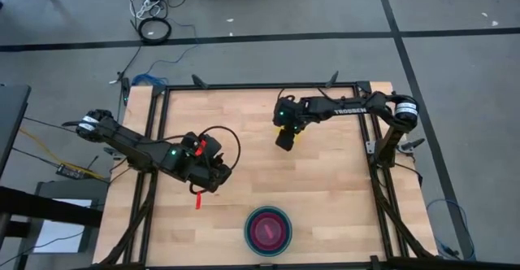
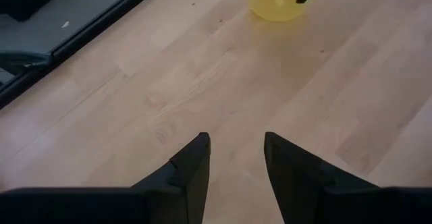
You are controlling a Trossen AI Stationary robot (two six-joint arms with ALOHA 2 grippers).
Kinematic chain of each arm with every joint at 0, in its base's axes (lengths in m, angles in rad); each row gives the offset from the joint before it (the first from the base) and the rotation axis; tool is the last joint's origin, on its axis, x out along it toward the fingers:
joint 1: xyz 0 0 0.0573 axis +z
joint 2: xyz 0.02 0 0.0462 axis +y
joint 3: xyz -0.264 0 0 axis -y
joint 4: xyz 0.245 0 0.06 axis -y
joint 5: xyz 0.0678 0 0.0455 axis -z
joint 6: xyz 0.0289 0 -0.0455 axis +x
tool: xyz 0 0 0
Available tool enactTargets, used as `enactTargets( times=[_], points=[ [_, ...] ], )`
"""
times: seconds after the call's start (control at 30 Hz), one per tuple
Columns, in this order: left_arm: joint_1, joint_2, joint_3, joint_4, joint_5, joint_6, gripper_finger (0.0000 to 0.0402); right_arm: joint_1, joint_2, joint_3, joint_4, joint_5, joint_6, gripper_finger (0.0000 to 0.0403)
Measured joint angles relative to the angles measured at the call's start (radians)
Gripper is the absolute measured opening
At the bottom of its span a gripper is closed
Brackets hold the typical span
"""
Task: Nest bowls inside each other
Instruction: Stack the yellow bowl on top of the red bowl
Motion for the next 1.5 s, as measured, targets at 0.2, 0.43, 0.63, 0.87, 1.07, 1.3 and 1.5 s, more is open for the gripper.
enactTargets(
  times=[0.2,0.43,0.63,0.87,1.07,1.3,1.5],
  points=[
    [0.000,0.000,0.000,0.005,-0.003,0.000,0.0150,-0.042,0.000,-0.061,0.099,0.014,0.014,0.0156],
    [0.000,0.000,0.000,0.006,-0.003,0.001,0.0150,-0.055,0.000,-0.085,0.114,-0.016,0.016,0.0155],
    [0.000,0.000,0.000,0.008,-0.004,0.000,0.0150,-0.040,0.000,-0.088,0.149,-0.016,0.016,0.0155],
    [0.000,0.000,0.000,0.010,-0.005,-0.001,0.0150,-0.041,0.000,-0.088,0.216,-0.062,0.031,0.0155],
    [0.001,0.000,0.000,0.010,-0.005,-0.001,0.0150,0.004,0.000,-0.088,0.183,-0.068,0.051,0.0154],
    [0.001,0.000,0.000,0.010,-0.017,-0.001,0.0150,0.014,0.012,-0.178,0.250,0.019,0.045,0.0147],
    [0.002,0.001,0.000,0.017,-0.018,-0.001,0.0150,-0.018,0.047,-0.216,0.308,-0.059,-0.017,0.0062]
  ],
)
